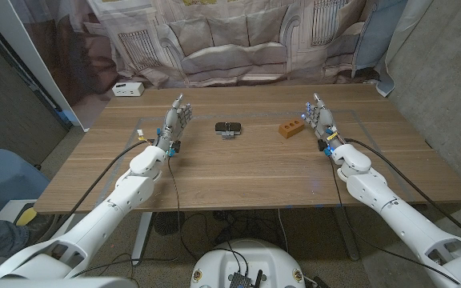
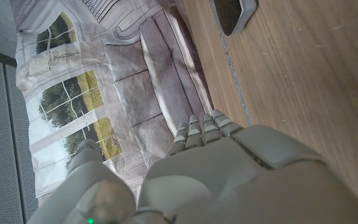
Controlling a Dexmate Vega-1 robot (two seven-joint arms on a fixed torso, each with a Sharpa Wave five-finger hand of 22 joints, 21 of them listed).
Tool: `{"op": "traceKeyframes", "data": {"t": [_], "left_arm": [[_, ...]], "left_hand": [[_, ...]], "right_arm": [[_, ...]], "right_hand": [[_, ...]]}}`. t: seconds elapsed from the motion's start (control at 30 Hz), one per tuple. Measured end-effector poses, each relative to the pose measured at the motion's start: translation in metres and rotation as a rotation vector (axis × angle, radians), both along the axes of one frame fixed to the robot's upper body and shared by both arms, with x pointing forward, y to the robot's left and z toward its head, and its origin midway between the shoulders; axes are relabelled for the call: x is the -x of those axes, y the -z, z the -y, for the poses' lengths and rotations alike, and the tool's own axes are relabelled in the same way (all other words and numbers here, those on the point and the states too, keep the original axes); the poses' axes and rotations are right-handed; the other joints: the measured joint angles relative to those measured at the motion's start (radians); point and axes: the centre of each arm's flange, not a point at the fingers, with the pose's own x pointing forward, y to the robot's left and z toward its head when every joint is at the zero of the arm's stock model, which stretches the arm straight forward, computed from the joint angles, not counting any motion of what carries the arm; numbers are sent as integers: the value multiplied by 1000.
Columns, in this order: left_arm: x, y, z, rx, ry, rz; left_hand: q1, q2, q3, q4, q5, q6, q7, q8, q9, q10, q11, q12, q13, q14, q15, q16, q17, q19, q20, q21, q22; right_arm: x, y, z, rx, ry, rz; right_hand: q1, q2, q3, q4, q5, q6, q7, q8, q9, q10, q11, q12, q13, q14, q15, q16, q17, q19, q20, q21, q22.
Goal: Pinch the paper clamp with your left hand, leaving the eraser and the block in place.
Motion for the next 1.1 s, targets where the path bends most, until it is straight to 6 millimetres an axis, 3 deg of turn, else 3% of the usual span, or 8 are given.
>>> {"op": "traceKeyframes", "data": {"t": [0.23, 0.43, 0.7, 0.9, 1.1], "left_arm": [[9, -7, -4, -3, -68, 69], [15, -15, -7, -14, -120, 127], [18, -24, -10, -64, -189, 176], [24, -29, -5, -111, -240, 222], [31, -31, 5, -143, -289, 285]], "left_hand": [[59, 31, 26, -26, 0, 91, 6, 15, 0, 89, -21, 19, 0, 81, -32, 8, 0, 60, -6, 8, 0], [75, 37, 31, -31, -5, 105, 5, 16, 0, 101, -25, 19, 0, 92, -37, 8, 0, 66, -1, 8, 0], [161, 7, 52, -64, -20, 169, 11, 26, 0, 166, -41, 29, 0, 165, -51, 8, 0, 125, -28, 8, 0], [246, -32, 59, -76, -20, 236, -8, 34, 0, 235, -78, 40, 5, 218, -83, 8, 0, 165, -29, 8, 0], [312, -57, 67, -77, -15, 273, -38, 39, 5, 273, -111, 44, 5, 246, -110, 8, -3, 171, -35, 8, 0]], "right_arm": [[4, 3, -1, -10, 5, 2], [9, 3, -1, -17, 15, 11], [14, 4, 1, -26, 26, 26], [19, 4, 5, -27, 31, 31], [22, 5, 11, -35, 18, 39]], "right_hand": [[0, 0, 0, 0, 0, 0, 0, 0, 0, 0, 0, 0, 5, 0, 0, 0, 0, 0, 0, 0, 0], [0, 0, 0, 0, 0, 0, 0, 0, 0, 0, 0, 0, 5, 0, 0, 0, 0, 0, 0, 0, 0], [0, 0, 0, 0, 0, 5, 5, 0, 0, 5, 5, 0, 5, 0, 0, 0, 0, 5, 5, 0, 0], [0, 0, 0, 0, 0, 8, 3, 0, 0, 5, 5, 0, 5, 0, 0, 0, 0, 5, 5, 0, 0], [0, 0, 0, 0, 0, 15, 7, 2, 0, 13, 12, 7, 4, 4, 4, 8, 0, 5, 5, 0, 0]]}}
